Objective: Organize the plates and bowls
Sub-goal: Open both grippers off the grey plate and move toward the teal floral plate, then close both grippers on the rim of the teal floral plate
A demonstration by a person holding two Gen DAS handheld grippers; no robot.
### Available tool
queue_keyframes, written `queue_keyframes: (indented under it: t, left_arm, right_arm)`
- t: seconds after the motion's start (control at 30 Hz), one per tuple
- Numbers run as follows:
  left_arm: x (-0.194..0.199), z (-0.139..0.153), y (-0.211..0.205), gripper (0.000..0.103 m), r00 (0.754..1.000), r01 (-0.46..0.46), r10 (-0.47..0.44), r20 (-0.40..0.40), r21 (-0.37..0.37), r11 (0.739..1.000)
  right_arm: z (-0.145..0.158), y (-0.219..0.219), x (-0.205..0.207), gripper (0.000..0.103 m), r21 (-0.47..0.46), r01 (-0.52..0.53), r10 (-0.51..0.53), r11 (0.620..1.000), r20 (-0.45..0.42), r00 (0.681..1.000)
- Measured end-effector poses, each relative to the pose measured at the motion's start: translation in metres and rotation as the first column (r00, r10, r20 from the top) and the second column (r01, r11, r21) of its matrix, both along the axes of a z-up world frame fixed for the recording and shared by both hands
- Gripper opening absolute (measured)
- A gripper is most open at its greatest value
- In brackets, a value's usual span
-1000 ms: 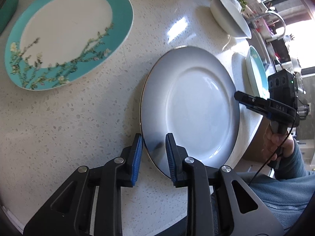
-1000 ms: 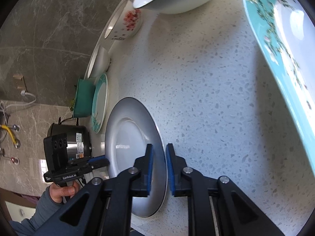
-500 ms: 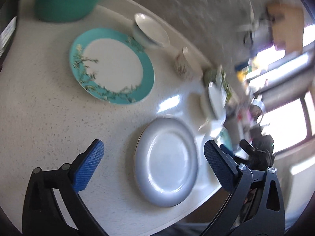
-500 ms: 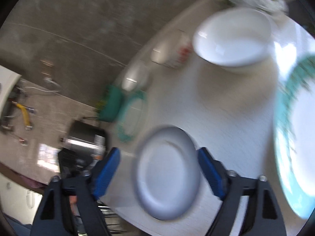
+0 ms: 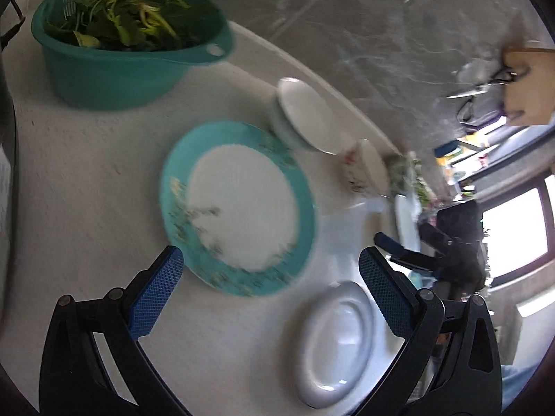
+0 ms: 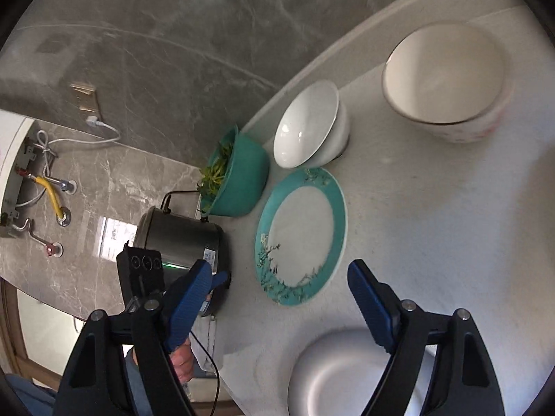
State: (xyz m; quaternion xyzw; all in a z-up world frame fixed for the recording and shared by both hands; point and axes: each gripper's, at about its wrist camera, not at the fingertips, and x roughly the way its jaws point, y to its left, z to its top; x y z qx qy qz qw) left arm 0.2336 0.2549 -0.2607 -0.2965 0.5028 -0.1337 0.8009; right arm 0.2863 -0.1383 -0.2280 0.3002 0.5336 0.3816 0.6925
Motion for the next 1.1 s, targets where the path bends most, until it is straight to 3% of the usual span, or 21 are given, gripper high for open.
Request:
queue_keyframes:
  t: [0.17, 0.47, 0.53, 0.77, 0.97, 1.1]
  left_arm:
    - [0.025, -0.017, 0.01, 0.101, 0.999, 0.02, -0.019, -0.043, 0.029, 0.999]
    - [0.047, -0.038, 0.018, 0.096, 0.993, 0.04, -0.039, -0.108, 0.003, 0.999]
    - [0.052, -0.042, 0.018, 0.089, 0.991, 0.04, -0.041, -0.123, -0.009, 0.999]
    - [0.056, -0.051, 0.029, 0.088, 0.988, 0.021, -0.02, -0.155, 0.004, 1.0]
    - [0.061, -0.062, 0.033, 0.074, 0.986, 0.022, -0.027, -0.166, -0.032, 0.999]
    - [0.064, -0.067, 0.034, 0.054, 0.985, 0.022, -0.031, -0.172, -0.055, 0.998]
  right_arm:
    - [-0.023, 0.019, 0.023, 0.073, -0.001, -0.021, 0.02, 1.0, -0.059, 0.998]
    - [-0.048, 0.025, 0.041, 0.069, -0.047, -0.04, 0.034, 0.998, -0.118, 0.992]
    - [-0.051, 0.025, 0.042, 0.069, -0.044, -0.041, 0.035, 0.998, -0.132, 0.991]
    - [-0.064, 0.032, 0.047, 0.068, -0.028, -0.073, 0.067, 0.997, -0.173, 0.983]
    - [-0.065, 0.035, 0.049, 0.063, -0.014, -0.091, 0.086, 0.996, -0.187, 0.979]
    - [-0.066, 0.034, 0.05, 0.061, -0.002, -0.089, 0.087, 0.996, -0.195, 0.977]
